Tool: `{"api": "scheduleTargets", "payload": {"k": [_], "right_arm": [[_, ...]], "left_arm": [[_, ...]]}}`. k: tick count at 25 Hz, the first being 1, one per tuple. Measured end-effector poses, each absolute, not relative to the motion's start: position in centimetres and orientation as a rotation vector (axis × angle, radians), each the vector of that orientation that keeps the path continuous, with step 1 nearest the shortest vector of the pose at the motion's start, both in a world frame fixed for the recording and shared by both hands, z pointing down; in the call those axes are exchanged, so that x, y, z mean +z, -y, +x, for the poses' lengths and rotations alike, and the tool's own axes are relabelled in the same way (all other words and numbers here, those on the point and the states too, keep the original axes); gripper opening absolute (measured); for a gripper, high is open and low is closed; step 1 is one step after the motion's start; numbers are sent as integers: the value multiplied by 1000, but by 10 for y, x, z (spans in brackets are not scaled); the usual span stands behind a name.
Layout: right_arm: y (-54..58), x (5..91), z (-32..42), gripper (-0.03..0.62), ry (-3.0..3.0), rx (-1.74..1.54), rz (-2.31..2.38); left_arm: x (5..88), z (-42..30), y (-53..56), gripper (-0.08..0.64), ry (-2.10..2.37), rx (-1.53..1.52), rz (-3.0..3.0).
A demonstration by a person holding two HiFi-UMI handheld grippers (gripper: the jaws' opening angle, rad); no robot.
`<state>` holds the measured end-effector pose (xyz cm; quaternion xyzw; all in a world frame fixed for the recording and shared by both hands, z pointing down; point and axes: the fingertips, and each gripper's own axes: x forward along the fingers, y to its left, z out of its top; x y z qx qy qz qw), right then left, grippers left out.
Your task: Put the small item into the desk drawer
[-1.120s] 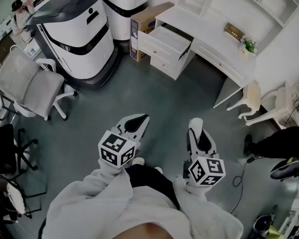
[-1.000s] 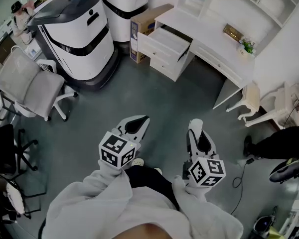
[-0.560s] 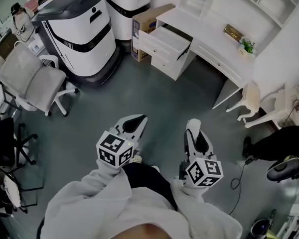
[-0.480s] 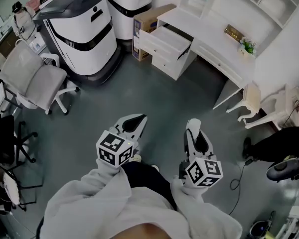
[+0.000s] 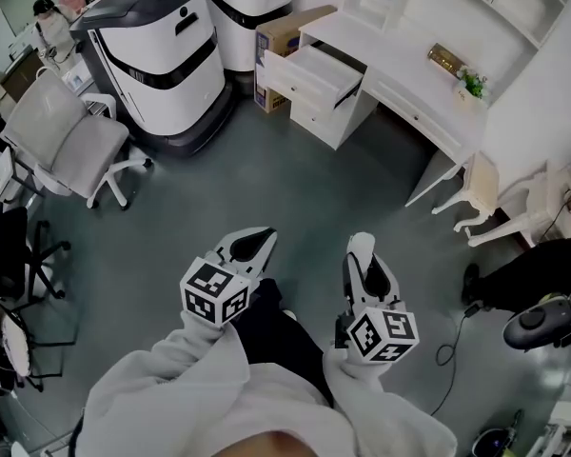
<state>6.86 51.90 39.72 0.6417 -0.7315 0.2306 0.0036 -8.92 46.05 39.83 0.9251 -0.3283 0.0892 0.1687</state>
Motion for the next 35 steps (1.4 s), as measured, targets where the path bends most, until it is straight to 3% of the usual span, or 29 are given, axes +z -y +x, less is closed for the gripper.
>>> {"api": "scheduleTargets", "payload": {"k": [14, 35], "right_arm": [[-506, 403, 75, 179, 2339, 758, 1957], [-340, 385, 119, 179, 2321, 735, 1985]], "left_arm": [[402, -86, -454, 15, 990, 259, 2603], [381, -49, -284, 15, 1006, 233, 2636]]}}
